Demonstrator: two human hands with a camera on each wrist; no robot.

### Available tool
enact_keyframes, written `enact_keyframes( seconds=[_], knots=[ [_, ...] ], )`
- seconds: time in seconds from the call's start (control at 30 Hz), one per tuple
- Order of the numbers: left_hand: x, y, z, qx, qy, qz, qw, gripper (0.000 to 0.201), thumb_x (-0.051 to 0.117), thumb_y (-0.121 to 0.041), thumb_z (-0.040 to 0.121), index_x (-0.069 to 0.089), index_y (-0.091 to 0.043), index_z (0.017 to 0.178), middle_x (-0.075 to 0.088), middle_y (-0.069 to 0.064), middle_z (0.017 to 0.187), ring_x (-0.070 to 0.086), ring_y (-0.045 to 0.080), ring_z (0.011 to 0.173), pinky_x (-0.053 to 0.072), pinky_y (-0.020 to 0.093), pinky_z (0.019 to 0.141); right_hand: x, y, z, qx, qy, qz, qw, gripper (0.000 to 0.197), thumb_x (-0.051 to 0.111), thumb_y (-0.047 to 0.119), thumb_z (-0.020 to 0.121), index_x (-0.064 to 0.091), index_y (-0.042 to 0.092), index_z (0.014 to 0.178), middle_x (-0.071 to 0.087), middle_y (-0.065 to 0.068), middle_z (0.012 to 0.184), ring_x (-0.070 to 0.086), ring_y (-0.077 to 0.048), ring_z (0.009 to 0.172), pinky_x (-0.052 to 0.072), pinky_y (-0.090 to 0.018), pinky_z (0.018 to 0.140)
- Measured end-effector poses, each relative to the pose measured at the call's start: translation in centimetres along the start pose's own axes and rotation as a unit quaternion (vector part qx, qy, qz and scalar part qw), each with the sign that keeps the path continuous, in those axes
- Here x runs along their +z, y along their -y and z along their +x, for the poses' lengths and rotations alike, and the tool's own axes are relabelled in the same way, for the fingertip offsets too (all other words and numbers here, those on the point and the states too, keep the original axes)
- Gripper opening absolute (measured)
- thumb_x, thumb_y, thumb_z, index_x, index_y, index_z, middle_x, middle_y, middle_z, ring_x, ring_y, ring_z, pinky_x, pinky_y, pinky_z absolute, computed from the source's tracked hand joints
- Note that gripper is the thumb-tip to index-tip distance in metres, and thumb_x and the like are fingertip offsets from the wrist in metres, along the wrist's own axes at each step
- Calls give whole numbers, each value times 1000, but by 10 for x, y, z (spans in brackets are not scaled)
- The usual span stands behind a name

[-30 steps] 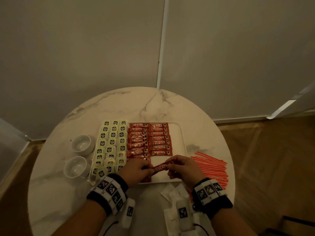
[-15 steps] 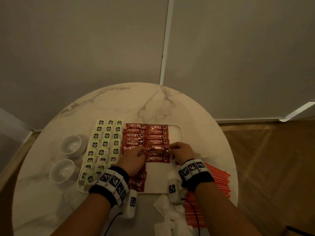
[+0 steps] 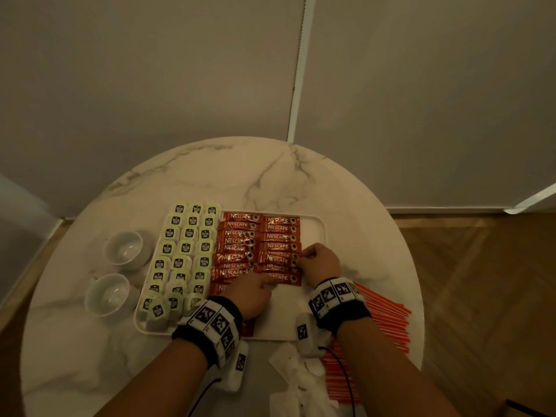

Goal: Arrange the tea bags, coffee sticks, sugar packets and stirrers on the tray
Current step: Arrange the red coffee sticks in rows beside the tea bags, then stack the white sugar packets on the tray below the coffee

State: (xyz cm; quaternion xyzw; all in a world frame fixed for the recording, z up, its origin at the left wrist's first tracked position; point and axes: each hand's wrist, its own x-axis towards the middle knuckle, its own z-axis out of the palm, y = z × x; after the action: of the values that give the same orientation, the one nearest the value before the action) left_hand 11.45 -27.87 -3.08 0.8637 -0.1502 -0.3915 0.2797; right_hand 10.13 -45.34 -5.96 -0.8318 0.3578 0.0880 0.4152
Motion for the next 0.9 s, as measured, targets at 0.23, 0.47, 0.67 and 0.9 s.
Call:
enact_keyframes(
  seconds=[0.23,0.47,0.67,0.9],
  knots=[
    [1,-1,-3,-3,-3,15,1000,35,41,-24,100,58,-23,131,52,0,139,48,19,125,32,24,101,-13,1,-18,-34,-1,47,998,11,67,26,86,59,20,90,65,3,87,62,-16,82,48,-27,71],
    [11,-1,-44,50,4,80,996,23,50,-25,93,66,-23,110,63,-2,113,57,13,98,47,29,89,-36,-34,-115,-171,118,-159,965,16,63,32,89,63,27,105,62,10,95,56,-5,85,48,-23,83],
    [62,9,-71,196,77,218,953,40,50,-27,92,53,-26,132,47,-8,132,53,16,113,46,33,93,-17,-92,-166,-170,118,-354,912,45,50,50,89,50,22,124,44,1,129,38,-20,121,36,-31,104],
    [84,8,-74,212,36,346,913,46,51,-17,91,38,-18,135,42,5,131,57,30,100,50,41,78,-2,-91,-173,-155,78,-406,897,58,54,58,83,48,22,128,40,-4,135,33,-26,124,35,-37,104]
  ],
)
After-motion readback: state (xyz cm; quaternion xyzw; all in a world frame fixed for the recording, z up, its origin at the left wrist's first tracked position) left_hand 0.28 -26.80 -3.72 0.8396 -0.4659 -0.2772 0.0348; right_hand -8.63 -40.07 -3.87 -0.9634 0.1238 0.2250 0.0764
